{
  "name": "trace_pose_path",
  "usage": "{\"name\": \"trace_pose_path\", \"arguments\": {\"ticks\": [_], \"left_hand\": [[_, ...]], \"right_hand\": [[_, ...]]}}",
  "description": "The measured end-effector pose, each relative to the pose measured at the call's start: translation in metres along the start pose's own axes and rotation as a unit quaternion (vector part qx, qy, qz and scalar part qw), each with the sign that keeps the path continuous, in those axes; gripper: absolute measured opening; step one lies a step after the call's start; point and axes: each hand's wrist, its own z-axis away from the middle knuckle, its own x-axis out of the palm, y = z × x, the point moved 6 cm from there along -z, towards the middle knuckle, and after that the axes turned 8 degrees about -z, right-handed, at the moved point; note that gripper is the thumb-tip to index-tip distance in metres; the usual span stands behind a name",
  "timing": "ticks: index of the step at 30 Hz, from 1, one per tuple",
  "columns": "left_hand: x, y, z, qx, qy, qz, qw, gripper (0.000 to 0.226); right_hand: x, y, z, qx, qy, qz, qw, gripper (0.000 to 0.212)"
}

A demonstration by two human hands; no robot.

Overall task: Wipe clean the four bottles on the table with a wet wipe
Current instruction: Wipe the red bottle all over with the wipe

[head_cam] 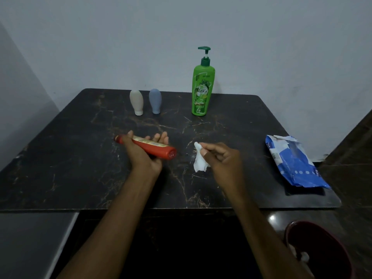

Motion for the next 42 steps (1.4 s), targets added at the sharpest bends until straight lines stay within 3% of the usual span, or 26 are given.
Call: {"name": "trace_pose_path", "arguments": {"ticks": [8,13,18,24,29,32,37,42], "left_hand": [[0.013,-0.015,-0.007,-0.065,0.026,0.110,0.991,0.072],[0.018,-0.019,-0.004,-0.076,0.018,0.103,0.992,0.072],[0.010,-0.017,-0.001,-0.041,0.058,0.087,0.994,0.068],[0.012,-0.023,0.002,-0.090,0.035,0.086,0.992,0.070],[0.008,-0.016,0.002,-0.059,0.066,0.082,0.993,0.068],[0.012,-0.019,0.003,-0.073,0.064,0.081,0.992,0.070],[0.010,-0.015,0.007,-0.079,0.083,0.062,0.992,0.065],[0.010,-0.019,0.007,-0.082,0.102,0.045,0.990,0.068]], "right_hand": [[0.046,-0.037,0.004,-0.146,-0.023,0.045,0.988,0.016],[0.057,-0.051,0.007,-0.282,-0.024,0.189,0.940,0.012],[0.039,-0.048,-0.010,-0.234,-0.007,0.199,0.952,0.010],[0.061,-0.053,0.009,-0.312,-0.091,0.241,0.915,0.008],[0.041,-0.051,-0.003,-0.333,-0.062,0.289,0.895,0.007],[0.050,-0.060,0.005,-0.365,-0.089,0.269,0.887,0.012],[0.046,-0.047,-0.001,-0.390,-0.106,0.328,0.854,0.012],[0.051,-0.059,0.003,-0.393,-0.102,0.312,0.859,0.014]]}}
